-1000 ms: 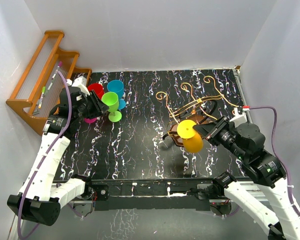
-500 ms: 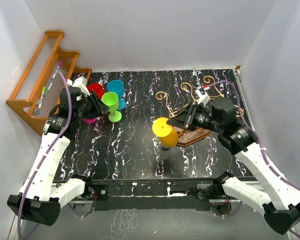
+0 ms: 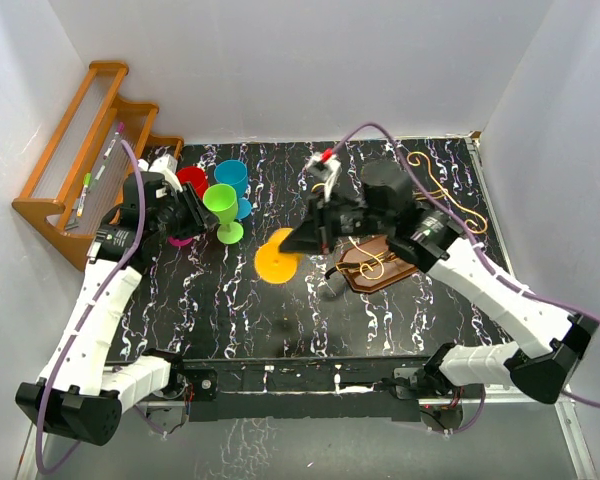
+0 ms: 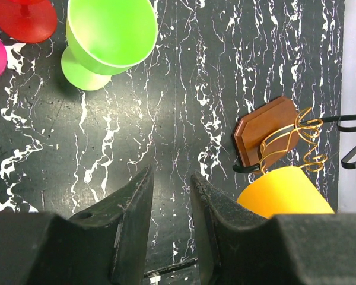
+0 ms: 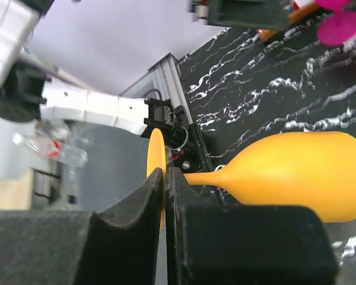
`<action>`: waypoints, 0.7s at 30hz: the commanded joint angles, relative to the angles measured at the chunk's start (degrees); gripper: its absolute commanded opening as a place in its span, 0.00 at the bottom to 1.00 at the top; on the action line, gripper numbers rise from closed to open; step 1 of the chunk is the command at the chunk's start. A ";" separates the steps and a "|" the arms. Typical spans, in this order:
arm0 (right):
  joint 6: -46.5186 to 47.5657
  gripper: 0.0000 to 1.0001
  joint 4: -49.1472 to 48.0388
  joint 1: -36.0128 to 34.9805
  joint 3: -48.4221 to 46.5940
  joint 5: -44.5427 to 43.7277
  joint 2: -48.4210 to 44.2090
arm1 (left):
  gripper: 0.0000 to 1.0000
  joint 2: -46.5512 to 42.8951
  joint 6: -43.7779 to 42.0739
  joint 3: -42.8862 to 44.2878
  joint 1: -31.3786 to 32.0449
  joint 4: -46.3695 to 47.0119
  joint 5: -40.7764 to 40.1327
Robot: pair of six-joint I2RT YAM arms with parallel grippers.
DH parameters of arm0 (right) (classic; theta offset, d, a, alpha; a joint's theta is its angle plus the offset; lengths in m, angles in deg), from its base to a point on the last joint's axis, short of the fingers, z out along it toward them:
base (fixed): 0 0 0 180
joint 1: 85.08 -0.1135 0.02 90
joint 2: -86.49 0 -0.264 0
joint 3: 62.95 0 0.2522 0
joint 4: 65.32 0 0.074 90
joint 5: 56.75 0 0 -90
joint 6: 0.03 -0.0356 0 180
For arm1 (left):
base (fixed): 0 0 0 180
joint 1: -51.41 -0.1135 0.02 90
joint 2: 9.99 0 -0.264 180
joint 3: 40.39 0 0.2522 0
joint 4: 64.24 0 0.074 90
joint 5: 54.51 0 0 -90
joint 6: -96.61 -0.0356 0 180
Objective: Take the wine glass off the wine glass rack
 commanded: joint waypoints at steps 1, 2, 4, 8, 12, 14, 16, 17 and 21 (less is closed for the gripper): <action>20.93 0.08 1.56 -11.14 -8.02 -13.56 1.99 | 0.31 0.30 -1.24 3.52 -0.33 -3.07 -0.75; 24.67 0.08 2.27 -13.43 -8.83 -16.26 2.65 | 0.31 0.66 -1.42 4.36 -0.30 -3.96 -1.49; 31.15 0.08 2.29 -17.12 -8.52 -22.02 3.17 | 0.31 1.12 -2.06 6.47 -0.34 -6.21 -4.93; 42.44 0.08 1.73 -22.62 -5.07 -32.84 3.64 | 0.31 1.47 -3.01 11.63 -0.34 -9.25 -8.61; 59.86 0.08 -6.92 -32.80 6.13 -51.86 2.04 | 0.32 3.22 -2.81 14.84 -0.32 -10.32 -5.62; 68.62 0.08 -12.09 -37.20 13.05 -60.67 2.29 | 0.33 4.48 -1.69 14.85 -0.31 -10.11 -1.54; 75.73 0.08 -16.81 -40.34 19.35 -66.64 3.07 | 0.33 5.31 -0.60 14.12 -0.32 -9.69 2.34; 79.19 0.08 -19.22 -41.50 22.08 -68.67 3.46 | 0.34 5.44 -0.13 13.40 -0.30 -9.16 4.29; 95.18 0.08 -35.17 -45.18 35.73 -76.54 4.53 | 0.35 5.55 0.83 10.83 -0.30 -8.16 11.42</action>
